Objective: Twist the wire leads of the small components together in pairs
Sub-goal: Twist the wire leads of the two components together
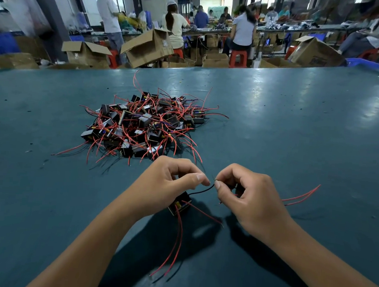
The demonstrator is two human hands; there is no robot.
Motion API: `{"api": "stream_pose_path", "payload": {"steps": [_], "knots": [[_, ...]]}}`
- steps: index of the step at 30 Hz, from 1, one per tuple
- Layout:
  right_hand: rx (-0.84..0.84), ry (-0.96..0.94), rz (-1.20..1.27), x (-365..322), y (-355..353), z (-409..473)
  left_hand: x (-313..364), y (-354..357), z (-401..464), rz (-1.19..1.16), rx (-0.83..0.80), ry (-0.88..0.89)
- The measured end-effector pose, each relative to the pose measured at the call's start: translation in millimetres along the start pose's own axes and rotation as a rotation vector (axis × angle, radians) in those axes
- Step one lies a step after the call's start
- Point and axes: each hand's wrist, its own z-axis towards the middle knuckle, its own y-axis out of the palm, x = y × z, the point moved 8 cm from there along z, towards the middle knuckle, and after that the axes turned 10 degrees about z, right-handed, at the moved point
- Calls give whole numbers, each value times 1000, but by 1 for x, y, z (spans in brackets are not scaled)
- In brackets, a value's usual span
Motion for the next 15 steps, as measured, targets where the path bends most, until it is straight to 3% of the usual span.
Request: {"api": "stream_pose_path", "payload": {"steps": [3,7,15], "knots": [[-2,12,16,0,0,0,2,1,0,50,-6,45],[-1,25,21,0,-1,0,4,-10,-1,126,109,112],[-48,18,26,0,2,-1,1,1,3,45,74,108]]}}
